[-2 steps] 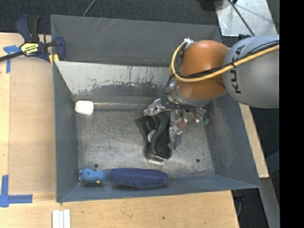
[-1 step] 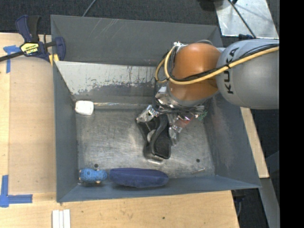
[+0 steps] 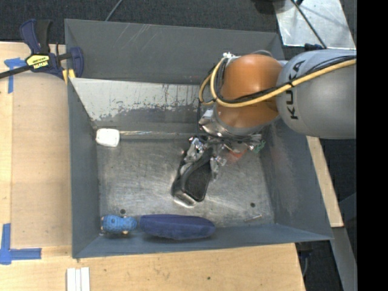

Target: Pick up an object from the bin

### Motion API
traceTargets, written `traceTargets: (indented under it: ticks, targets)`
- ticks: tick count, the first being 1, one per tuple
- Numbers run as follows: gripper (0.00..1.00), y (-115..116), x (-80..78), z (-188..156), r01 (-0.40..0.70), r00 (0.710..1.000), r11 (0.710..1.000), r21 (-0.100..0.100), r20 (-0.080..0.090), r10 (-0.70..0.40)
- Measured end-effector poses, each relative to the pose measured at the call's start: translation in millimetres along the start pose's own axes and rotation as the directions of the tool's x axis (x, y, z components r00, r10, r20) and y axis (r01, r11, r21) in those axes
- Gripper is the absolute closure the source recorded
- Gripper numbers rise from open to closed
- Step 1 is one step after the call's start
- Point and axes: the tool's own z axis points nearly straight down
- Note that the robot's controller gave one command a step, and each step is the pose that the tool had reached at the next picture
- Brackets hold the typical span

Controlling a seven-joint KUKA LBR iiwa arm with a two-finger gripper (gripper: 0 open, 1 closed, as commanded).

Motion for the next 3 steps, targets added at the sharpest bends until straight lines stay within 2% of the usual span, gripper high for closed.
traceTargets:
  ticks: [1, 2, 3]
  targets:
    - [1.0, 2, -19.8, 6, 0.177, 0.984, 0.984, 0.001, -0.016, -0.177]
    - [1.0, 24, -39.3, -98, 0.411, 0.912, 0.912, -0.002, 0.002, -0.411]
    - [1.0, 20, -39.1, -236, 0.394, 0.919, 0.919, 0.0, 0.002, -0.394]
